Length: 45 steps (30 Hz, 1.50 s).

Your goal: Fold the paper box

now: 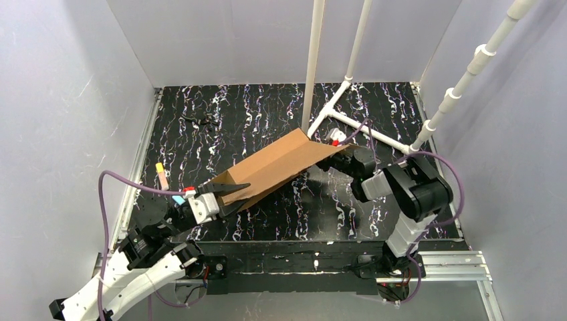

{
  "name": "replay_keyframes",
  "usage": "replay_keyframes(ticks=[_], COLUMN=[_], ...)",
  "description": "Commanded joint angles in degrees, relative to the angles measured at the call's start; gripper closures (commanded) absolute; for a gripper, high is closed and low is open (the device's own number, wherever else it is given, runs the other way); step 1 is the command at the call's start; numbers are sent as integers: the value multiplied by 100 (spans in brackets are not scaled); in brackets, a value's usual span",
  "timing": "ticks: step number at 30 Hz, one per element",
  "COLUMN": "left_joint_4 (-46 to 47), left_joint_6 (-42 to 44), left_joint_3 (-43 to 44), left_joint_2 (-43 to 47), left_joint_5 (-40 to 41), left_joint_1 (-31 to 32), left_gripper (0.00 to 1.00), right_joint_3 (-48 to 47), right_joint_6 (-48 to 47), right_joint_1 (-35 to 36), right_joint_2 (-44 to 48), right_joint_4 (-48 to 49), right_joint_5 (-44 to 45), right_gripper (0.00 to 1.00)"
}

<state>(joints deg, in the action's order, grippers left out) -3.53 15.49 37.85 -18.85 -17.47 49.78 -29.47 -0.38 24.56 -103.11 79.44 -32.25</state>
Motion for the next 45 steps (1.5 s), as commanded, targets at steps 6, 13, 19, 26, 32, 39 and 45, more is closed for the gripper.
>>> replay_keyframes(ticks=[6,13,19,26,32,39,45], left_joint_4=[-506,-992,-1588,-2500,-3000,-3048,-1976], left_joint_6=[99,-571,-1083,-1683,-1976,-2209,-3009], left_joint_3=[423,867,1331,1789,1685,1173,142], left_joint_2=[77,-73,-212,30,263,152,249], left_joint_5=[694,1280,1624,3193,3712,3825,4116], left_joint_1=[32,32,32,34,32,32,32], left_gripper=[50,24,2,2,2,2,2], right_joint_3=[-776,-2046,-2492,-2883,-3353,-3728,-3083], right_joint_6=[-1142,-2112,-2720,-2960,-3043,-2855,-2443], right_joint_1=[-9,-96,-199,-503,-671,-671,-663], right_joint_2=[1964,2482,2596,2224,1600,992,1210], right_joint_4=[-4247,-8713,-10775,-12322,-12863,-13105,-11895], right_joint_5=[-77,-29,458,752,1264,1559,1716], right_gripper=[99,99,99,99,99,91,68])
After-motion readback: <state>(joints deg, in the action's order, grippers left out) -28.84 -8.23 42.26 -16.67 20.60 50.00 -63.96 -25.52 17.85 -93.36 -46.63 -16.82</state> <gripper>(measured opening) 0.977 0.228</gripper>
